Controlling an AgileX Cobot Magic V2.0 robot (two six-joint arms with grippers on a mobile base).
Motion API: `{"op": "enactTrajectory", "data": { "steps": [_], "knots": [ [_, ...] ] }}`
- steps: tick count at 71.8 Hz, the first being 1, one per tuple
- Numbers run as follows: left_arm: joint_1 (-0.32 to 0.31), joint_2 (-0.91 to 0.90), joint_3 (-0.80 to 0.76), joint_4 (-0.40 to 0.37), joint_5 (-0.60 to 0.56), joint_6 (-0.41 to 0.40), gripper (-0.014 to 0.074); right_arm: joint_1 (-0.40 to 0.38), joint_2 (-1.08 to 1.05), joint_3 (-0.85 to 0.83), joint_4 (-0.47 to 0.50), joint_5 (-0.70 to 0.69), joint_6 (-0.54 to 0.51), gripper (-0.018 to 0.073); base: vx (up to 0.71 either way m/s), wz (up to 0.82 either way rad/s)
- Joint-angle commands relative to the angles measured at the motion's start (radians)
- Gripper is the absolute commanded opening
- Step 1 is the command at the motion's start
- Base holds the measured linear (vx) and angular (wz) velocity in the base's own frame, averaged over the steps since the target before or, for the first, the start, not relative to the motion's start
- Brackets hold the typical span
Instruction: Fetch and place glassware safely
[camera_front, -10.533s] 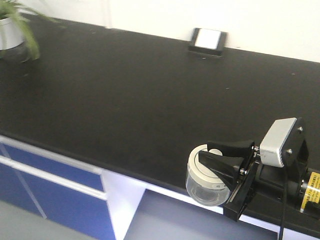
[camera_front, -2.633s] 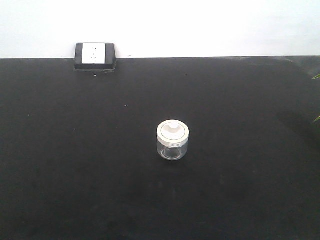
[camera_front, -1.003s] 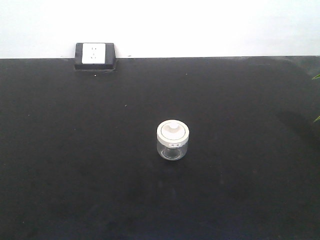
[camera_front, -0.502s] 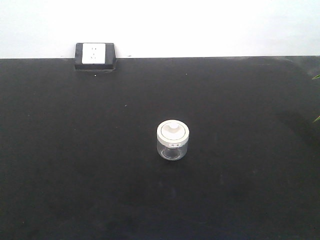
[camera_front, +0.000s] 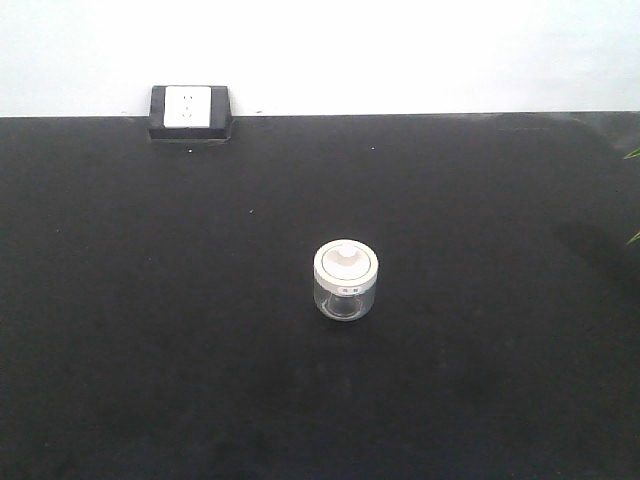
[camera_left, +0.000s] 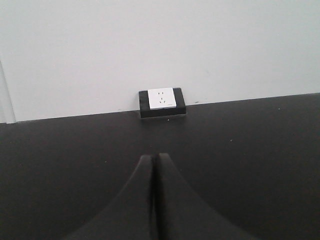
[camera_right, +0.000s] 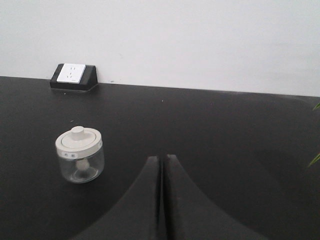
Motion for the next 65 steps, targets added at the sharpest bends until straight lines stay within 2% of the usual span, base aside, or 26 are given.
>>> {"op": "enactTrajectory", "data": {
  "steps": [1,13,20,31,42,51,65],
  "knots": [
    [0.001,-0.018,0.030,-0.010,-0.078,-0.008,-0.0007,-0.065,0.003,-0.018,0.005,-0.078,-0.043,-0.0008,0.00,0.00],
    [0.001,-0.018,0.030,-0.010,-0.078,-0.008,-0.0007,-0.216,0.000,0.063,0.102,-0.184,-0.075,-0.0008,0.00,0.00],
    [0.001,-0.018,0.030,-0.010,-0.078,-0.008,-0.0007,-0.259,-0.015,0.130,0.157,-0.287,-0.082,-0.0008,0.00,0.00],
    [0.001,-0.018,0.030,-0.010,-0.078,-0.008,-0.0007,-0.259,-0.053,0.245,0.205,-0.434,-0.136,-0.0008,0.00,0.00],
    [0.001,-0.016,0.030,-0.010,-0.078,-0.008,-0.0007,-0.259,-0.087,0.340,0.260,-0.521,-0.200,-0.0008,0.00,0.00],
    [0.001,-0.016,0.030,-0.010,-0.078,-0.008,-0.0007,-0.259,-0.087,0.362,0.277,-0.522,-0.239,-0.0008,0.00,0.00],
    [0.001,-0.016,0.030,-0.010,-0.078,-0.008,-0.0007,-0.259,-0.087,0.362,0.268,-0.526,-0.239,-0.0008,0.00,0.00]
  ]
}}
